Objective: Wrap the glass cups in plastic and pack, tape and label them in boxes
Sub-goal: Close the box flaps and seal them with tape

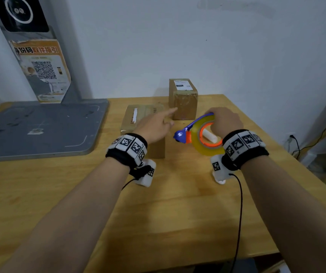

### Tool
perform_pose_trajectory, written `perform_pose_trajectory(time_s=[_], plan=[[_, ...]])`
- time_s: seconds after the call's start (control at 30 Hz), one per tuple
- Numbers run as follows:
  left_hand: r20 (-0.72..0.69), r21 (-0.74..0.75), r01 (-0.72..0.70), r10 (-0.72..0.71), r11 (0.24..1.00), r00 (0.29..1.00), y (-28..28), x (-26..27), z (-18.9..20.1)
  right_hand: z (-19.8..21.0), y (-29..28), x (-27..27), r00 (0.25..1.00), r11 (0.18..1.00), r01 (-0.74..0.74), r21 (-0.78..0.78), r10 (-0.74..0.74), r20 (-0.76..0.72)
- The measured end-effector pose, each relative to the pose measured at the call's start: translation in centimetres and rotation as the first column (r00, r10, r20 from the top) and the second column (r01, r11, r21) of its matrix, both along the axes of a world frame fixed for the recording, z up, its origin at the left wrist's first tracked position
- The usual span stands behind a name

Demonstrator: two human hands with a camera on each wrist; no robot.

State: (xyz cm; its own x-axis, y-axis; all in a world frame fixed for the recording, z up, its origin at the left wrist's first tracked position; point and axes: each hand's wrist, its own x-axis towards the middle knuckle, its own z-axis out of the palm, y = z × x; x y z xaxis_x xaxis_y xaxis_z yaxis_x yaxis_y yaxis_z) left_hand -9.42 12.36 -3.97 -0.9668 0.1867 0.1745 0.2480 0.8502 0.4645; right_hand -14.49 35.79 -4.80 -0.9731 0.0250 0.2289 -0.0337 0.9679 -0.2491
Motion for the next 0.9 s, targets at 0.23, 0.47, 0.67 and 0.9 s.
perform_pose_trajectory(time_s=[0.23, 0.47, 0.67, 0.9], plan=[[0.065, 0.246, 0.016, -0.033, 0.969, 0.997, -1.6, 0.0, 0.9, -4.8, 2.2, -1.6, 0.926, 0.902, 0.210, -0.378, -0.059, 0.373], [-0.067, 0.481, -0.129, 0.183, 0.867, 0.981, -8.3, 1.6, -1.4, -5.5, -0.3, -0.9, 0.912, 0.843, 0.291, -0.452, -0.101, 0.398], [0.229, 0.711, -0.379, 0.314, 0.593, 0.921, -8.7, 2.7, -3.9, -2.0, -4.7, 1.0, 0.973, 0.989, 0.120, -0.084, -0.101, 0.206], [0.305, 0.722, -0.434, 0.315, 0.539, 0.899, -6.7, 0.9, -4.8, -2.0, -11.3, 1.8, 0.940, 0.639, -0.126, -0.759, 0.321, 0.114]])
